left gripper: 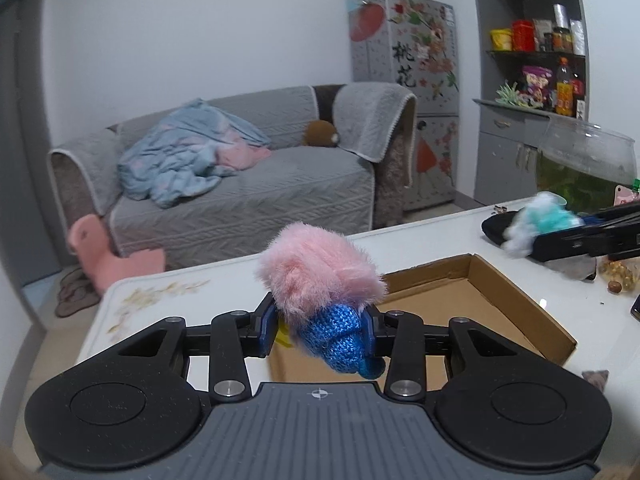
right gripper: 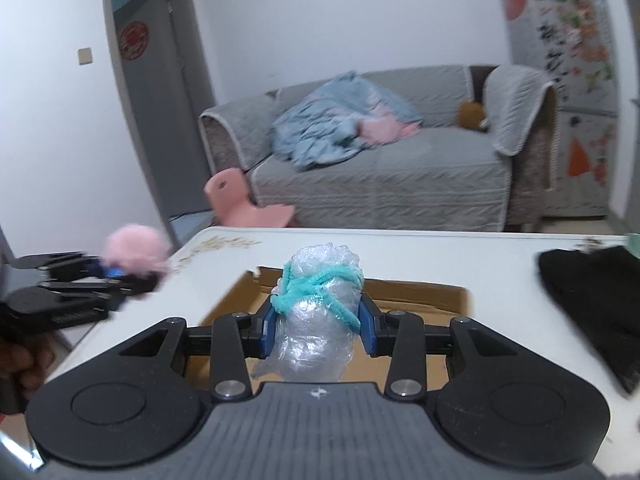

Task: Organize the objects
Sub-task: 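Carry both bundles over the cardboard tray and lower them inside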

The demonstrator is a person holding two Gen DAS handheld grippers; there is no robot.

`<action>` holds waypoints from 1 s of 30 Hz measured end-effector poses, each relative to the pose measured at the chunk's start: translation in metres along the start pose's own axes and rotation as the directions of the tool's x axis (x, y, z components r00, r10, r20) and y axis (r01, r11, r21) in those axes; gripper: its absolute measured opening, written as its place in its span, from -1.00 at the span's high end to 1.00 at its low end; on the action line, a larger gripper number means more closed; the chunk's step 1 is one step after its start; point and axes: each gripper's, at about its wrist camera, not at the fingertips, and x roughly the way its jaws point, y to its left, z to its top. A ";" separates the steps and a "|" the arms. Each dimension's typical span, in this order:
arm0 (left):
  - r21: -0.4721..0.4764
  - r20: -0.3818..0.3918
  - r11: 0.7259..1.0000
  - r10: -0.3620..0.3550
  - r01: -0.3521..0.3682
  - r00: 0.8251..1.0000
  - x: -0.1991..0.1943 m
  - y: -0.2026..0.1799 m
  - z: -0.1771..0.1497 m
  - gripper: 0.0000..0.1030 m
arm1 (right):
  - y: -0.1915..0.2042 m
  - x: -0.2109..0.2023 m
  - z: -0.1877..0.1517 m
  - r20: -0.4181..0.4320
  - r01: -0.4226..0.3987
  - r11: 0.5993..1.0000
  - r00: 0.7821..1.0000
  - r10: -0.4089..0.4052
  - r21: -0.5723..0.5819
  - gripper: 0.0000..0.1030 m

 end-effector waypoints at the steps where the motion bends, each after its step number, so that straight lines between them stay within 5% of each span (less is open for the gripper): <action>1: 0.000 -0.009 1.000 -0.012 0.012 1.000 0.012 0.001 0.001 0.10 | -0.002 0.008 0.002 -0.013 -0.011 1.000 1.000 0.011 0.009 0.28; 5: -0.021 -0.075 0.999 -0.051 0.049 0.996 0.059 0.008 -0.004 0.10 | -0.005 0.051 0.010 -0.085 -0.048 0.997 0.995 0.053 0.058 0.28; 13: -0.001 -0.189 1.000 -0.020 0.020 0.982 0.132 0.016 -0.023 0.09 | -0.008 0.135 0.015 -0.229 -0.035 0.995 0.972 0.056 0.096 0.28; 30: 0.079 -0.325 0.997 0.019 0.007 0.946 0.181 0.018 -0.029 0.01 | -0.001 0.181 0.007 -0.357 0.033 0.995 0.934 0.002 0.090 0.20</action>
